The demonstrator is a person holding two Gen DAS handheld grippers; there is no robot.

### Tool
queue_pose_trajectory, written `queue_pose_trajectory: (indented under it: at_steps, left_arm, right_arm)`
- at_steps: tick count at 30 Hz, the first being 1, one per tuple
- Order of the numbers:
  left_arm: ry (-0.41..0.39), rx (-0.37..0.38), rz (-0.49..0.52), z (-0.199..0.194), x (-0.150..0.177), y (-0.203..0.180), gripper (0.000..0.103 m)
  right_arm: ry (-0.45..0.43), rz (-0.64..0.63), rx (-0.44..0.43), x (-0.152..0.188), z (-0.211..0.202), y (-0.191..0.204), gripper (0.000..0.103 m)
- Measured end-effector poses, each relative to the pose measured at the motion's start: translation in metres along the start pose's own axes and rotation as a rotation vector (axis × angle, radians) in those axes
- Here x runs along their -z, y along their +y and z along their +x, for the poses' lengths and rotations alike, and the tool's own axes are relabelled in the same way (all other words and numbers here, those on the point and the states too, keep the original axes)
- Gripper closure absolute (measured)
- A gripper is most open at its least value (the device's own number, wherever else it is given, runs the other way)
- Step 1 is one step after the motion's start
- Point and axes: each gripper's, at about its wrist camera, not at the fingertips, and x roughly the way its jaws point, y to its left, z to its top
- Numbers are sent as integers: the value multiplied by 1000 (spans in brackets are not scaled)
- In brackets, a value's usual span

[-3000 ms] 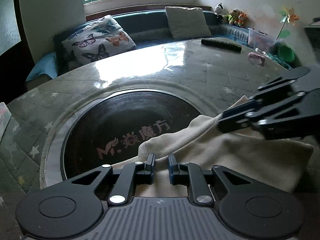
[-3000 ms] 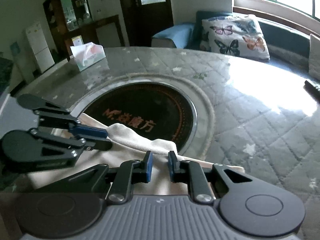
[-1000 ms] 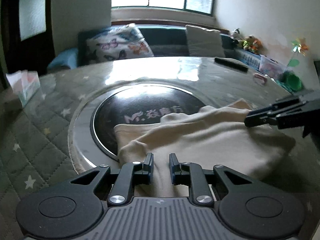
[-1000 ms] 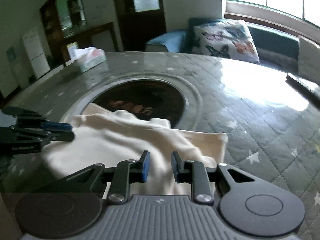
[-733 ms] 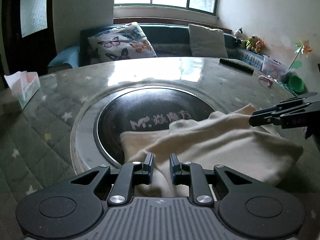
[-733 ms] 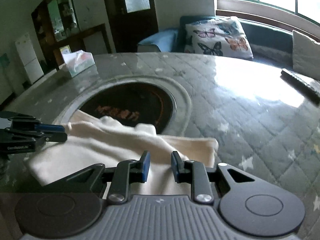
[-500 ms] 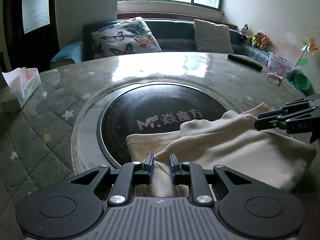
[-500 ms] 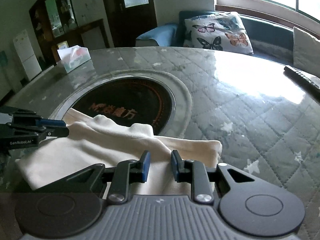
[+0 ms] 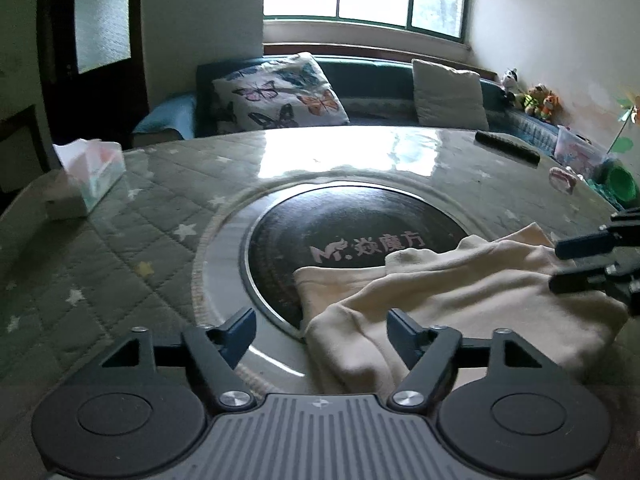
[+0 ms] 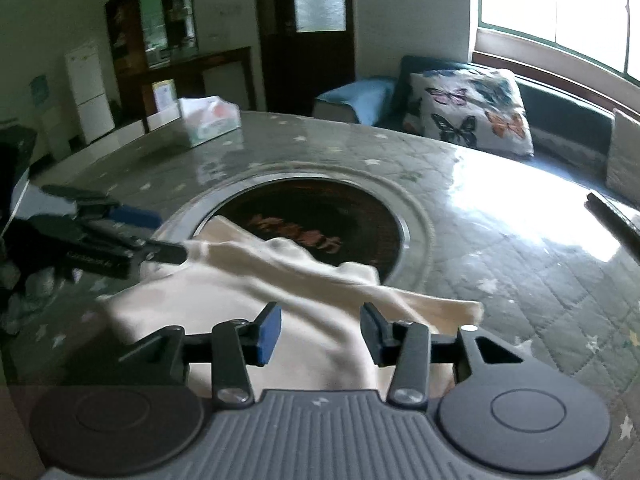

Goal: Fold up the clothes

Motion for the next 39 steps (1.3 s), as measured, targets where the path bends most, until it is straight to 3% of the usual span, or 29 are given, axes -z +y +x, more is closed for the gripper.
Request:
queue_pose_trajectory:
  at_steps: [5, 12, 20, 27, 33, 37, 39]
  left_arm:
    - [-23, -33, -27, -14, 4, 11, 6]
    - [-44, -73, -69, -31, 11, 26, 1]
    - [-6, -93, -158, -34, 18, 42, 0]
    - [21, -37, -247, -34, 21, 47, 0]
    - [52, 58, -358, -30, 20, 50, 0]
    - [79, 127, -420, -24, 20, 50, 1]
    - [96, 159, -455, -21, 21, 51, 1]
  right_arm:
    - [2, -78, -18, 3, -4, 29, 50]
    - [13, -195, -56, 7, 0, 69, 47]
    - [22, -345, -99, 11, 7, 113, 47]
    - [4, -500, -106, 16, 19, 154, 47]
    - [-9, -636, -64, 24, 32, 184, 53]
    - [-2, -653, -37, 27, 38, 188, 79]
    - [-2, -618, -40, 23, 36, 183, 84]
